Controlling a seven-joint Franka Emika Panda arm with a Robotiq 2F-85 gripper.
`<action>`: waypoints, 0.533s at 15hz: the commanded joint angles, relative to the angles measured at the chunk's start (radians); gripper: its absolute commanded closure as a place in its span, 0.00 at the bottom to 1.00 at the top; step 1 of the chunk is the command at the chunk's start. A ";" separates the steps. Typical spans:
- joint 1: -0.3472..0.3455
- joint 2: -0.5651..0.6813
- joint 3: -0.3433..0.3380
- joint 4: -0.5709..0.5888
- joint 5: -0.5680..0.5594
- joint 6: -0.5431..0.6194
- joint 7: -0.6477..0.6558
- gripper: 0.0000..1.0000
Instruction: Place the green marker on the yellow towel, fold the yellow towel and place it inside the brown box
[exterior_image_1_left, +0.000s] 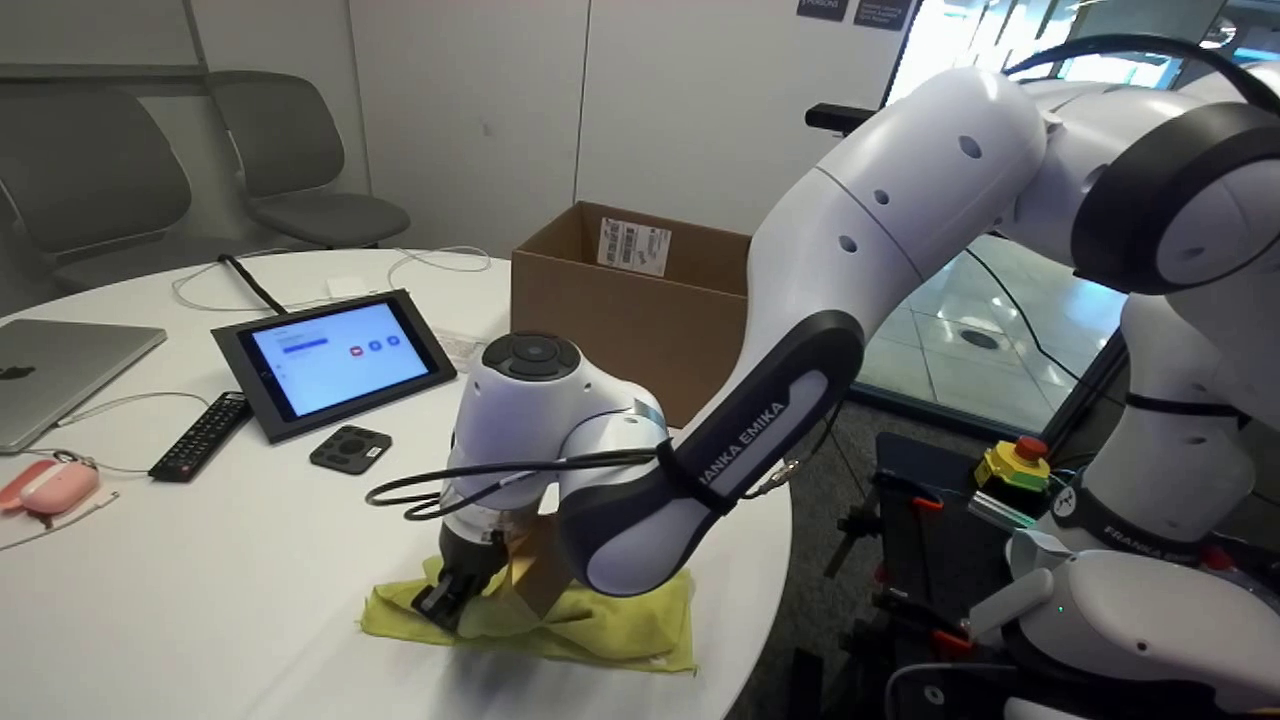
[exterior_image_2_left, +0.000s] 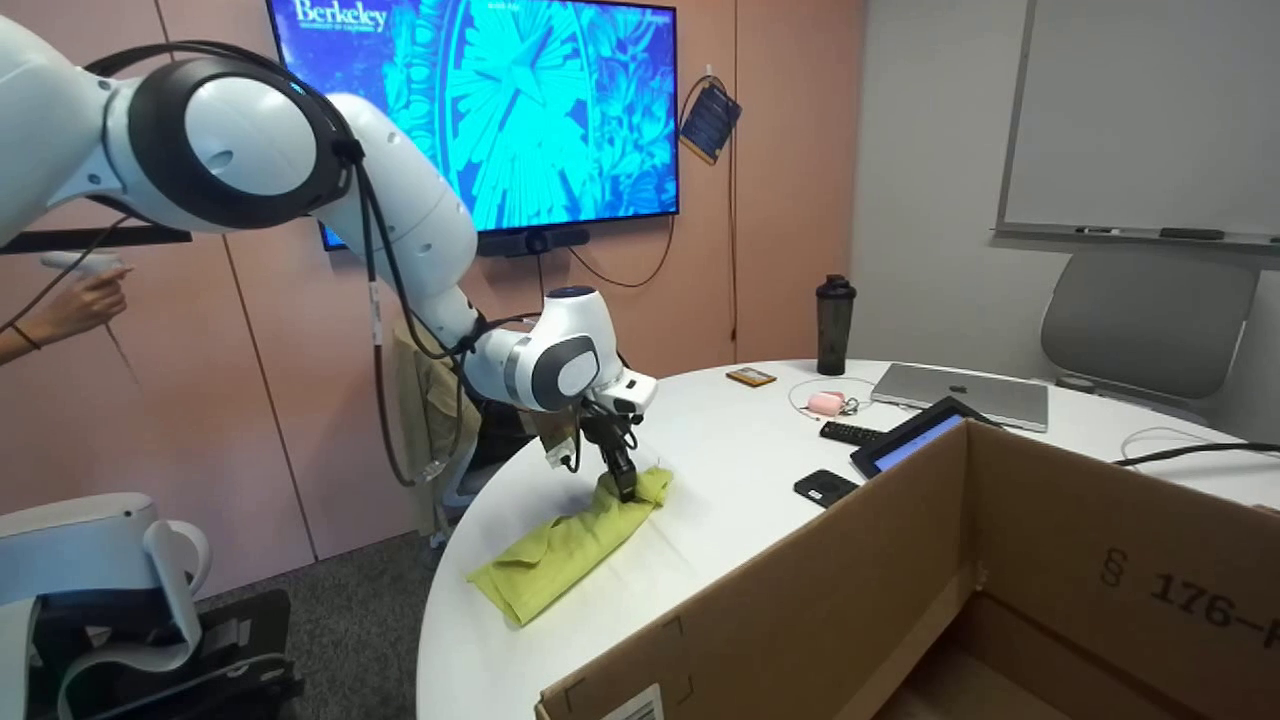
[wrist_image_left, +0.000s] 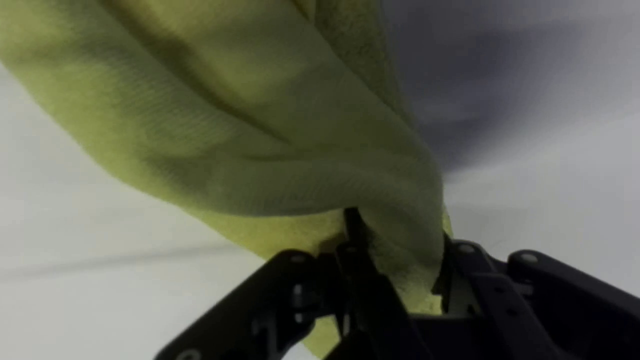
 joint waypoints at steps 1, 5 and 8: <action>-0.014 -0.081 0.049 -0.072 0.025 0.047 -0.048 0.37; -0.049 -0.197 0.137 -0.161 0.042 0.096 -0.145 0.07; -0.067 -0.242 0.171 -0.177 0.049 0.081 -0.208 0.00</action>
